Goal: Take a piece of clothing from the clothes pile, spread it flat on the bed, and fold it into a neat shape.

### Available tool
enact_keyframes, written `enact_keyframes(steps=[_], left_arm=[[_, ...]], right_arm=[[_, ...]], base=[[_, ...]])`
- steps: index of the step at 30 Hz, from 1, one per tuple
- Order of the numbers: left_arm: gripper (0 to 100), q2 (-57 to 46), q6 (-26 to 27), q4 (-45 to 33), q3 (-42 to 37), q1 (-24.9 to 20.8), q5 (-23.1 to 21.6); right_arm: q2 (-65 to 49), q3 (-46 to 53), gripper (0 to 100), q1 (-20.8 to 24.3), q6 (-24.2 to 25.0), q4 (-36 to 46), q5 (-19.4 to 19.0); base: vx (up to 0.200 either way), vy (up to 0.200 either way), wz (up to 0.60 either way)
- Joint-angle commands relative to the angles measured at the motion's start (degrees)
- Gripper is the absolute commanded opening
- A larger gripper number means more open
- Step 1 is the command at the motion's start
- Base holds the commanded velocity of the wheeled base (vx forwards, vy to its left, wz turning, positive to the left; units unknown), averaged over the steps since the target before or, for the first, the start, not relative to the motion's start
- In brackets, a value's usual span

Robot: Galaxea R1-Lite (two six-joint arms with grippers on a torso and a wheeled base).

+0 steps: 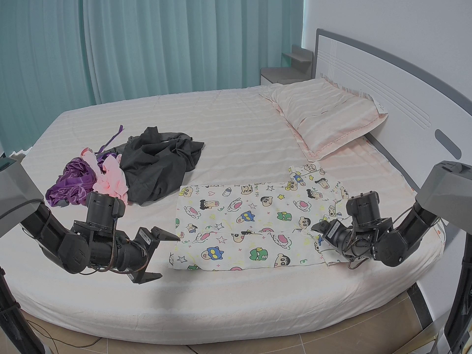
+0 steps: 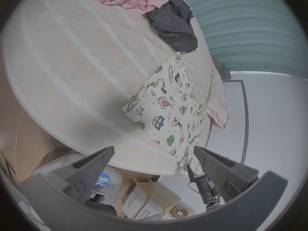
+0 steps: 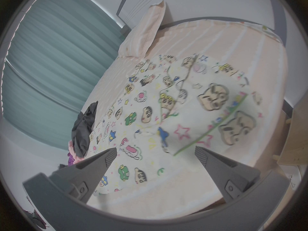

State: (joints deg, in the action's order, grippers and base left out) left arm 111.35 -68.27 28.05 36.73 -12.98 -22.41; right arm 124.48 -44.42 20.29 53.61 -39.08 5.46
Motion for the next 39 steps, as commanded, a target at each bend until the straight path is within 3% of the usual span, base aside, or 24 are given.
enact_keyframes(steps=[1,7,16,24,30,34,36,37,39], left_arm=[[100,0.18,0.06,0.07,0.01,-0.02,-0.01],[100,0.18,0.06,0.07,0.01,-0.02,-0.01],[100,0.18,-0.02,0.07,0.01,-0.02,-0.01],[100,0.18,-0.02,-0.01,0.01,-0.02,0.08],[100,0.10,-0.20,0.07,0.01,0.06,0.26],[100,0.01,-0.64,0.16,0.01,0.50,0.96],[100,0.01,-0.64,0.16,0.01,0.50,0.96],[100,0.18,-0.64,0.16,0.10,0.50,0.87],[100,0.18,-0.64,0.16,0.01,0.50,0.79]], right_arm=[[5.69,-6.82,100,1.69,-0.09,2.34,-2.12],[9.38,-12.44,100,0.37,-0.09,4.72,-4.67],[13.86,-17.36,100,-1.04,-0.70,4.98,-4.93],[10.87,-16.57,100,-1.12,-2.02,4.28,-4.67],[2.00,-8.58,100,-0.33,-2.55,3.40,-3.18],[-3.19,2.32,100,0.54,-2.46,-2.49,-0.98],[-3.19,2.32,100,0.54,-2.46,-2.49,-0.98],[-2.66,7.16,100,0.46,-2.55,-9.52,-1.07],[-2.31,7.77,100,0.46,-2.64,-11.01,-1.07]], base=[[0.000,0.000,0.00],[0.000,0.000,0.00],[0.000,0.000,0.00],[0.000,0.000,0.00],[0.000,0.000,0.00],[0.000,0.000,0.00],[0.000,0.000,0.00],[0.000,0.000,0.00],[0.100,0.000,0.00]])
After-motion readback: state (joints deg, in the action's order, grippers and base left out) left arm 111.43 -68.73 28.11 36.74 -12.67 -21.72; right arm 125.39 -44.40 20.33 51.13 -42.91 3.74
